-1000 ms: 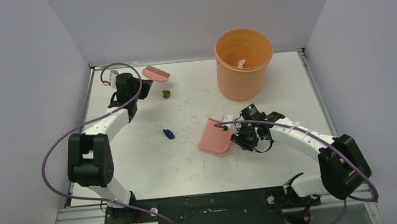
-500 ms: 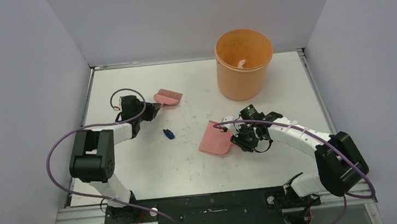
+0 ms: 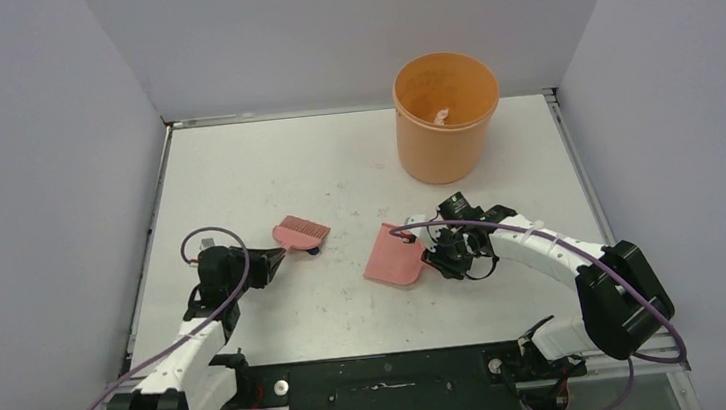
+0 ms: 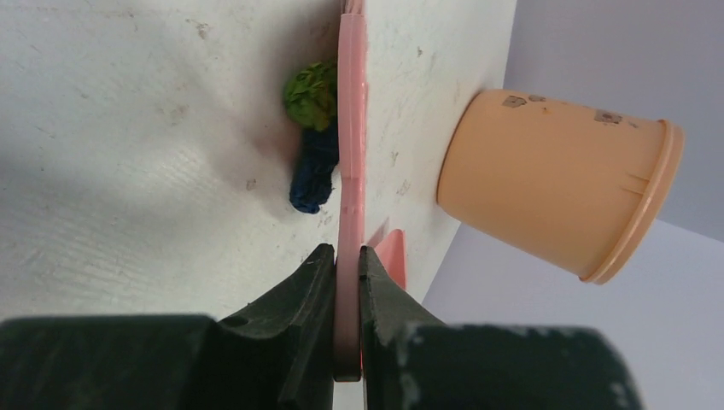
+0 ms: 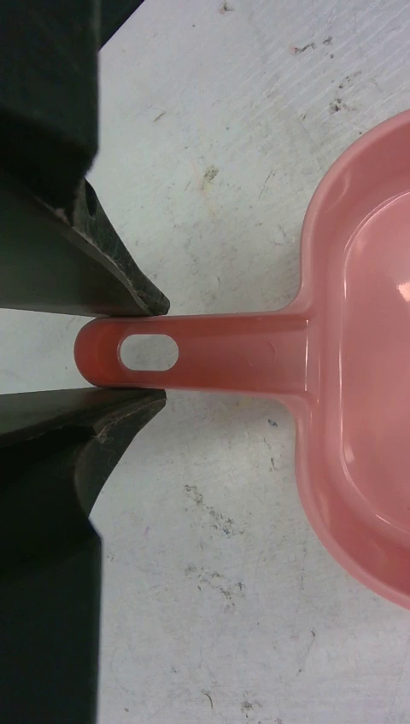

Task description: Sweep away the paper scraps from the table

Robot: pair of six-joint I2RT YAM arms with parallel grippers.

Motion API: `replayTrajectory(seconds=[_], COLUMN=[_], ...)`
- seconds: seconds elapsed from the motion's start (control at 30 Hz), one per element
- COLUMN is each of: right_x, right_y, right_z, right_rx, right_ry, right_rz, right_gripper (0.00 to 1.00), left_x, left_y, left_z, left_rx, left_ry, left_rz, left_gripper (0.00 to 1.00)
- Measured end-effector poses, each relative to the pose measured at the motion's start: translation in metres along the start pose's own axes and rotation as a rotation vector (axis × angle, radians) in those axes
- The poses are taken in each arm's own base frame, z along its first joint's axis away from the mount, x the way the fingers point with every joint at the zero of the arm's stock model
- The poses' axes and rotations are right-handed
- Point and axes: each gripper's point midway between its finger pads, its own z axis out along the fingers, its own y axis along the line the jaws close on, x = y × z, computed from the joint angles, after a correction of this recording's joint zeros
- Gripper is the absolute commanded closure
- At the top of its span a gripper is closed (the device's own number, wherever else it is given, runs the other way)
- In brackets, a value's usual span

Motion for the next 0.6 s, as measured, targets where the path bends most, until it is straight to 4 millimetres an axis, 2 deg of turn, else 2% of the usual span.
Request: replayTrajectory(seconds=[0.13,0.2,0.27,0.43,0.47,0.53,0.6], right_x=[0.000,-0.001,-0.002,-0.004,-0.004,-0.004,-0.006], right_y=[0.001,0.002,0.003,0.009,0.010,0.012,0.012], right_z=[0.000,0.001,0.001,0.001,0.001,0.000,-0.002], right_rx=[-0.002,-0.004,-0.005,-0.018,-0.021,-0.029,-0.033], right_ry=[0.001,0.000,0.000,0.003,0.005,0.013,0.022], right_rz=[-0.005,-0.010,-0.012,-0.033,-0.035,-0.039,-0.044], right_gripper=[0.95,0.95,0.95,0.95,0.95,0.95,0.95], left_x=[-0.006,-0.011,-0.017,-0.035,-0.037,-0.040,-0.037], left_y=[-0.013,-0.029,-0.059,-0.166,-0.180,-0.195,-0.193], left_z=[-0.020,-0.026,-0.032,-0.054,-0.057,-0.060,-0.060], left_rx=[0.015,-0.004,-0.002,0.056,0.060,0.035,-0.027], left_ry=[-0.034,-0.046,-0.049,-0.055,-0.055,-0.066,-0.055], left_rz=[0.063,0.132,0.234,0.561,0.621,0.740,0.852], left_gripper=[1.00,1.00,1.00,1.00,1.00,1.00,1.00])
